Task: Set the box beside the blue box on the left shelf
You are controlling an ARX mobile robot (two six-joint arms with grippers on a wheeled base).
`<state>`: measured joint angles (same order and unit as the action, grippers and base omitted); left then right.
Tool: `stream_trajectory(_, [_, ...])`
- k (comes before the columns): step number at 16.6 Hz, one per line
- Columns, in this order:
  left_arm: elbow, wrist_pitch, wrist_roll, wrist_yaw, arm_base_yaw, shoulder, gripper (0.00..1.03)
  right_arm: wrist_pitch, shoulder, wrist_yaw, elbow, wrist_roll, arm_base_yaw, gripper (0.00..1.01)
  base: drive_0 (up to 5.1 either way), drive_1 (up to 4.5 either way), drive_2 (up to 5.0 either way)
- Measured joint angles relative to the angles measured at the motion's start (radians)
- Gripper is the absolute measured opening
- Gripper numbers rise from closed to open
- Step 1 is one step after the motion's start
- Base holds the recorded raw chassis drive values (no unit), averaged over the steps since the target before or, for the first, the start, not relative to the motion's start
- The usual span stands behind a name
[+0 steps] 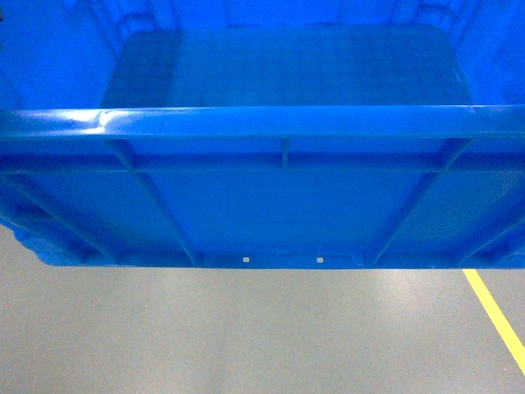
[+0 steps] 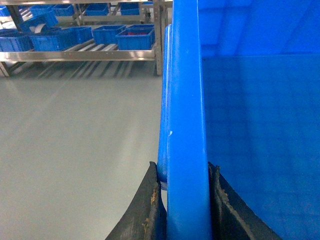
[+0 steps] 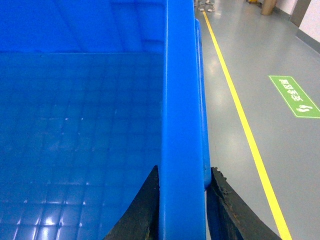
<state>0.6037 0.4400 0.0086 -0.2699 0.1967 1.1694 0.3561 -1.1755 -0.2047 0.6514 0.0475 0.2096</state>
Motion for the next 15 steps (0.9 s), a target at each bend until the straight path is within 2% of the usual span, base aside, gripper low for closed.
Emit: stream_trajectory(15, [-0.001,0.0,0.0,-0.001,0.0,0.0,0.17,0.001,0.0,0.001,-0.001,0.0,0.0,0.2,0.0,4.22,-4.2])
